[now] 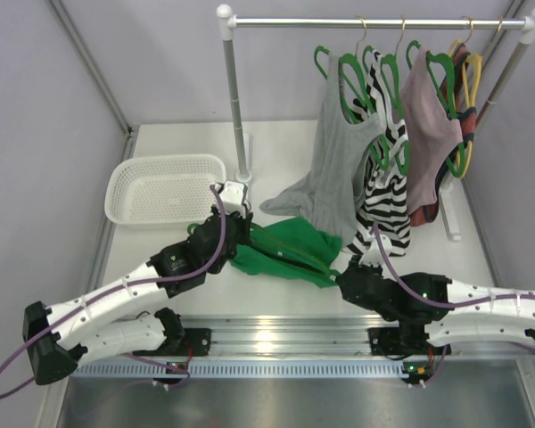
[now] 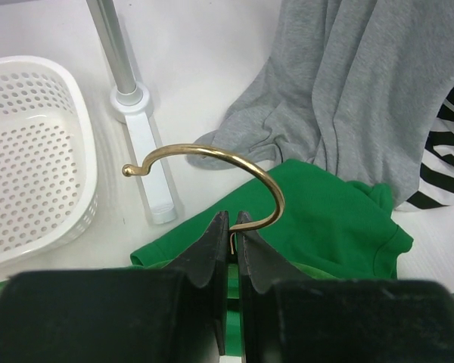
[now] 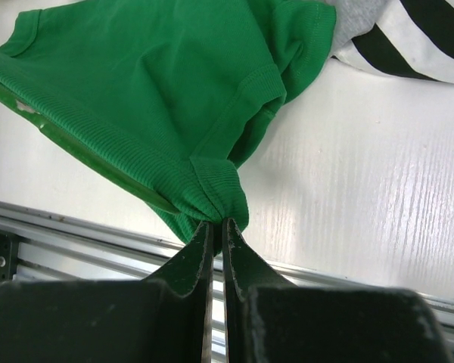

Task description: Place the tank top on the hanger

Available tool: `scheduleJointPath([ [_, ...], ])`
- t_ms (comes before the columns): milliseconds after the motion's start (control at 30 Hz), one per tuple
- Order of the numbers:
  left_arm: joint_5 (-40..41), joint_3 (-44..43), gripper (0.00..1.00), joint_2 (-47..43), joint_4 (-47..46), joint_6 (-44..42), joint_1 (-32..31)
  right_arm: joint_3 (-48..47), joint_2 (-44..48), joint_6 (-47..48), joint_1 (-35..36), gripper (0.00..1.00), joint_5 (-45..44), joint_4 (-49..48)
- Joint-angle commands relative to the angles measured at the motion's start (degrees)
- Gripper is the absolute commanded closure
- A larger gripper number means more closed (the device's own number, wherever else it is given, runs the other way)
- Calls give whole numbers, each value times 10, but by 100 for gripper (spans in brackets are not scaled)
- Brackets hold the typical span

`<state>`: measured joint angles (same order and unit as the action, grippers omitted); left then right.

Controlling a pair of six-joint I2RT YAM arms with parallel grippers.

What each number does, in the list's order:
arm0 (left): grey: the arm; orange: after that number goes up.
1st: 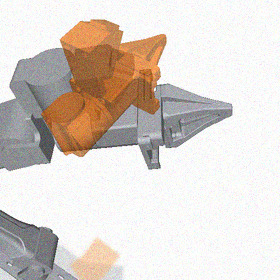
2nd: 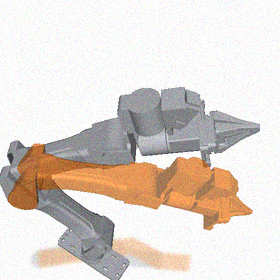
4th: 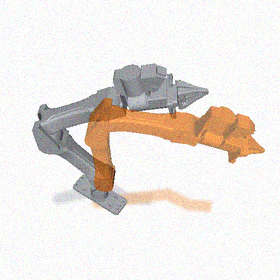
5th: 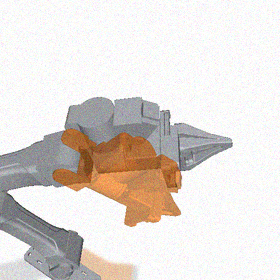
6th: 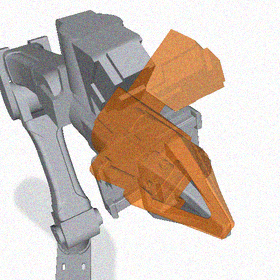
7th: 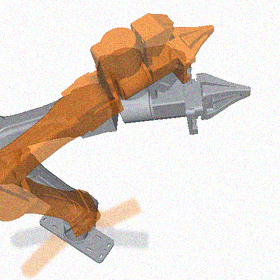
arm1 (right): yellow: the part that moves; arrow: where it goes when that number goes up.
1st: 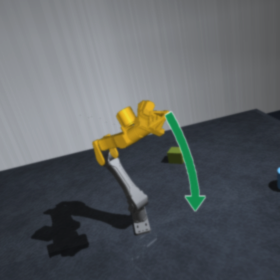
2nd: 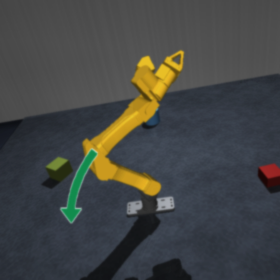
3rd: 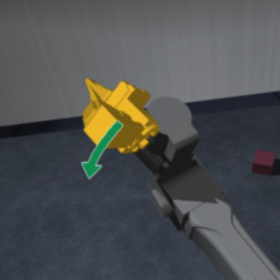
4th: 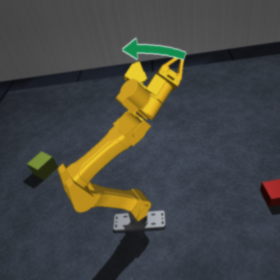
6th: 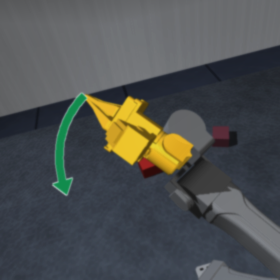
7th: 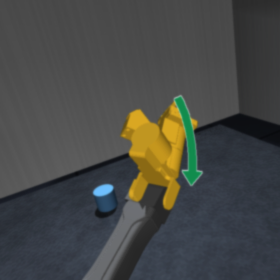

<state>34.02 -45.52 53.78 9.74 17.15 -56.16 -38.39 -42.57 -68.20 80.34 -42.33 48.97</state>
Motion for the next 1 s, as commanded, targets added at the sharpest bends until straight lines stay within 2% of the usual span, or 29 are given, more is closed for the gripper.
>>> scheduleJointPath([
  [0, 50, -31, 100, 5, 1, -15, 3, -15, 7, 11, -8, 100, 0, 29],
  [533, 63, -48, 100, 33, -1, 10, 5, -3, 19, 26, -9, 100, 17, 34],
  [767, -28, -32, 100, 24, -23, 13, 5, -49, -2, 59, -16, 100, 10, 32],
  [967, -40, 7, 100, 4, -33, 59, 3, -106, -66, 134, -63, 100, 59, -32],
])
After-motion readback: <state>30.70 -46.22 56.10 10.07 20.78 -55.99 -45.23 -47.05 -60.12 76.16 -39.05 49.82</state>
